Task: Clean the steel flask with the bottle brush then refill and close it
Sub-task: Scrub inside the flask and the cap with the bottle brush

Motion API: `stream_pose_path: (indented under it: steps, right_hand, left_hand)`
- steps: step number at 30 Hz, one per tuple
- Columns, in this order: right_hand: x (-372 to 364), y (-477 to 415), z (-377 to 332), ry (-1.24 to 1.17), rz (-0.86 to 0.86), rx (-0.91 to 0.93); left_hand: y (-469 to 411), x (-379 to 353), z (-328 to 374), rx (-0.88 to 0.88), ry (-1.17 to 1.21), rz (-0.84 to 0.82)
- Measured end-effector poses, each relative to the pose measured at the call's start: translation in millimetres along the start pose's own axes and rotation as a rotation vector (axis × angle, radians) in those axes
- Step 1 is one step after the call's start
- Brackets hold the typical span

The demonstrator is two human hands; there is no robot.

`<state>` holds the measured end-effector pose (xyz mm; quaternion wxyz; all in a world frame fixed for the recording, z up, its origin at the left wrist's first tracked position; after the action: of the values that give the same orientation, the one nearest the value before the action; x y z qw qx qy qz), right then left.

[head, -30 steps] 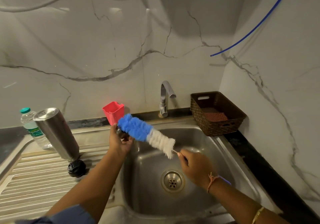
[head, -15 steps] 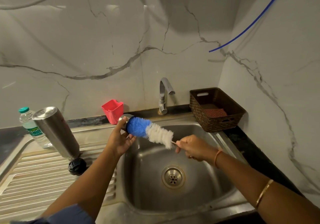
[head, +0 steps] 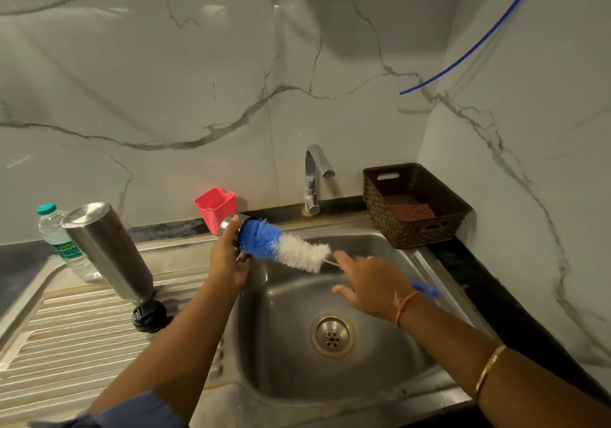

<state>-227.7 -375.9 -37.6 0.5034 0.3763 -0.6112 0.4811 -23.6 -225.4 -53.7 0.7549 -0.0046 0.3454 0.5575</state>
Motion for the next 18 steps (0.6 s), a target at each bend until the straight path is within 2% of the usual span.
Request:
stream_pose_path:
  steps: [1, 3, 4, 5, 6, 7, 8, 9, 11, 12, 13, 14, 16, 18]
  right_hand:
    - [-1, 2, 6, 0.198, 0.075, 0.035]
    - [3, 5, 8, 0.256, 0.219, 0.088]
    - [3, 6, 7, 0.132, 0.201, 0.072]
    - [4, 4, 7, -0.093, 0.165, 0.024]
    - [3, 0, 6, -0.406, 0.087, -0.071]
    - [-3, -2, 5, -0.649, -0.067, -0.185]
    - [-7, -3, 1, -0.690, -0.112, -0.181]
    - [-4, -3, -3, -0.538, -0.057, -0.111]
    - [2, -2, -1, 0.049, 0.231, 0.063]
    - [7, -1, 2, 0.199, 0.303, 0.090]
    - [9, 0, 5, 0.224, 0.333, 0.101]
    - [7, 1, 7, 0.156, 0.312, 0.094]
    - [-1, -3, 9, -0.179, 0.234, 0.030]
    - [-11, -6, 9, -0.628, -0.034, -0.156]
  left_hand:
    - [0, 1, -1, 0.001, 0.007, 0.018]
    - [0, 1, -5, 0.016, 0.019, 0.032]
    - [0, 3, -6, 0.025, 0.023, 0.024]
    - [-1, 4, -6, 0.035, 0.025, 0.009]
    - [-2, 4, -5, 0.042, 0.025, -0.002]
    - [-4, 6, -4, 0.048, 0.026, -0.004]
    - [-5, 8, -2, 0.054, 0.025, -0.002]
    - [-5, 8, -1, 0.060, 0.025, -0.001]
    - [-5, 8, -2, 0.078, 0.036, 0.009]
    - [-4, 9, -3, 0.090, 0.041, 0.013]
    - [-2, 9, -5, 0.100, 0.042, 0.010]
    - [0, 9, -6, 0.100, 0.038, 0.000]
    - [0, 9, -2, 0.078, 0.027, -0.008]
    - [-3, 10, 8, 0.027, 0.009, 0.000]
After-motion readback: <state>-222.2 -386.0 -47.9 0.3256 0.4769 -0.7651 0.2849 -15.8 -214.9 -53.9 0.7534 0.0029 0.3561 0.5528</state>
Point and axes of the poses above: each hand's wrist, its own y-axis away from the middle knuckle, its own x-axis out of the back of the hand, z = x × y, the point moved 3 cm from there along -y, towards the middle knuckle
